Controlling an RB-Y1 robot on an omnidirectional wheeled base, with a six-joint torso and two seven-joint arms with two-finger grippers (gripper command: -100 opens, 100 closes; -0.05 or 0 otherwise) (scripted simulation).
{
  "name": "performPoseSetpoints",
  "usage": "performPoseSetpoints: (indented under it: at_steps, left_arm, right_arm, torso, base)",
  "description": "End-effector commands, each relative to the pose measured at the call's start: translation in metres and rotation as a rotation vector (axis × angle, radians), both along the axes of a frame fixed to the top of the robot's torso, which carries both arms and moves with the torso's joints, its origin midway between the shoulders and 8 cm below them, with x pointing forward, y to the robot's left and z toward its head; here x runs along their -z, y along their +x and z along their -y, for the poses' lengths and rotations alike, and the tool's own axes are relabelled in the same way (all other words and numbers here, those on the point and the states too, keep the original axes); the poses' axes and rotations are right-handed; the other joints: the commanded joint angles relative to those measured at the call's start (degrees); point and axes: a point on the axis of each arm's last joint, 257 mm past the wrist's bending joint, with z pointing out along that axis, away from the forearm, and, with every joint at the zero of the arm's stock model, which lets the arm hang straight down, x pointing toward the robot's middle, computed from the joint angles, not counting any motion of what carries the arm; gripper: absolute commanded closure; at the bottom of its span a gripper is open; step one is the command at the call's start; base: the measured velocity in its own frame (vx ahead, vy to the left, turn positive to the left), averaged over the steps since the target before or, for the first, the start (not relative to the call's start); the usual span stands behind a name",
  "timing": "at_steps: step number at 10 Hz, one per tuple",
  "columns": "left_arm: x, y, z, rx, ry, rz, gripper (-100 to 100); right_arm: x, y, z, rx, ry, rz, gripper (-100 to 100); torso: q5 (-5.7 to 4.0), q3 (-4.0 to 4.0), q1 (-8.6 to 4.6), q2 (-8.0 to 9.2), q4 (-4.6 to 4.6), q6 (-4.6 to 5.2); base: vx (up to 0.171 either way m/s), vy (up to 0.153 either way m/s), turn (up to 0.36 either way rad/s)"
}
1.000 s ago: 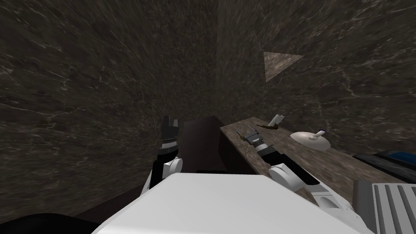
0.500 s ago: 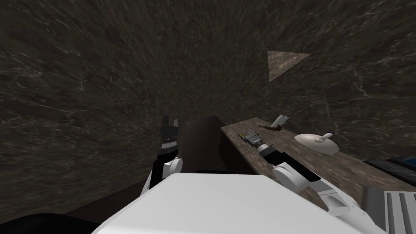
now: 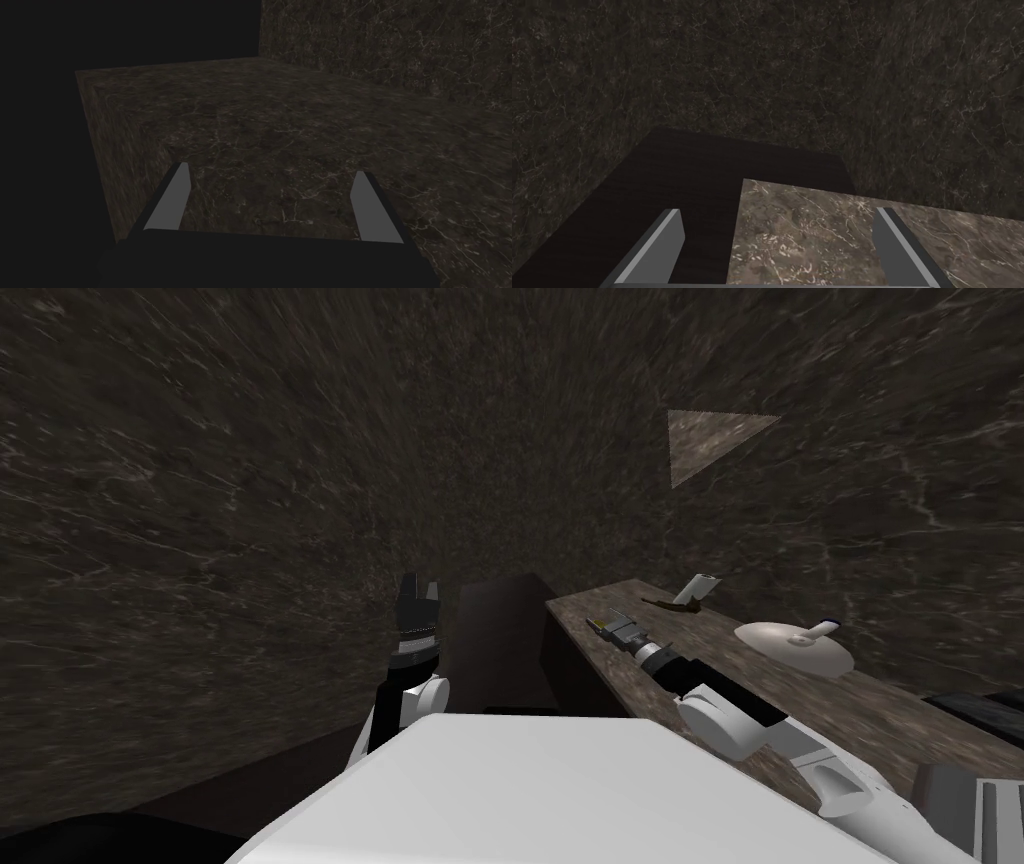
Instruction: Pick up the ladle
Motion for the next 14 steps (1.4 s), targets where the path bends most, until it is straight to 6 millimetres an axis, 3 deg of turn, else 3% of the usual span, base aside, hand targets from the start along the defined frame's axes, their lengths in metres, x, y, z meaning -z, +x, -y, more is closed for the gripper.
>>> performPoseSetpoints:
  at_steps: [1, 3, 4, 6, 7, 9, 10, 12, 13, 14]
  left_arm:
    - [0.000, 0.000, 0.000, 0.000, 0.000, 0.000, 0]
    - [0.000, 0.000, 0.000, 0.000, 0.000, 0.000, 0]
    - [0.000, 0.000, 0.000, 0.000, 0.000, 0.000, 0]
    - [0.000, 0.000, 0.000, 0.000, 0.000, 0.000, 0]
    - [0.000, 0.000, 0.000, 0.000, 0.000, 0.000, 0]
    - [0.000, 0.000, 0.000, 0.000, 0.000, 0.000, 0]
    - [0.000, 0.000, 0.000, 0.000, 0.000, 0.000, 0]
    - [0.000, 0.000, 0.000, 0.000, 0.000, 0.000, 0]
    - [0.000, 0.000, 0.000, 0.000, 0.000, 0.000, 0]
    - [0.000, 0.000, 0.000, 0.000, 0.000, 0.000, 0]
  right_arm:
    - [0.018, -0.001, 0.010, 0.007, 0.037, -0.086, -100]
    - [0.018, -0.001, 0.011, 0.013, 0.088, -0.102, -100]
    - [0.034, -0.003, 0.021, 0.025, 0.104, -0.180, -100]
    - [0.034, -0.003, 0.022, 0.032, 0.151, -0.194, -100]
    - [0.050, -0.006, 0.033, 0.050, 0.166, -0.271, -100]
    - [0.050, -0.006, 0.033, 0.061, 0.218, -0.286, -100]
    - [0.065, -0.010, 0.046, 0.085, 0.229, -0.360, -100]
    - [0.065, -0.010, 0.046, 0.097, 0.279, -0.373, -100]
    - [0.078, -0.014, 0.059, 0.127, 0.292, -0.444, -100]
    - [0.078, -0.014, 0.059, 0.134, 0.317, -0.450, -100]
  torso:
    - [0.00, 0.00, 0.00, 0.00, 0.00, 0.00]
    - [-0.01, 0.00, -0.03, 0.01, 0.00, -0.02]
    - [0.00, -0.01, 0.00, -0.02, 0.00, 0.00]
    - [0.00, 0.00, -0.03, 0.00, 0.00, -0.01]
    - [0.00, 0.00, 0.00, -0.01, 0.00, 0.01]
    - [-0.01, 0.01, -0.03, 0.02, 0.01, -0.01]
    - [0.00, 0.00, 0.01, -0.01, 0.00, 0.01]
    - [-0.01, 0.00, -0.03, -0.01, 0.00, 0.00]
    - [0.00, -0.01, 0.01, -0.02, 0.00, 0.01]
    - [0.00, -0.01, -0.01, -0.02, -0.01, -0.03]
  base:
    - [-0.020, -0.018, 0.124]
    - [-0.014, -0.020, 0.057]
    - [-0.020, -0.020, 0.159]
    - [-0.016, -0.019, 0.039]
    - [-0.025, -0.019, 0.141]
    - [-0.018, -0.018, 0.046]
    - [-0.019, -0.021, 0.142]
    - [-0.014, -0.020, 0.049]
    - [-0.017, -0.017, 0.148]
    - [-0.022, -0.025, 0.095]
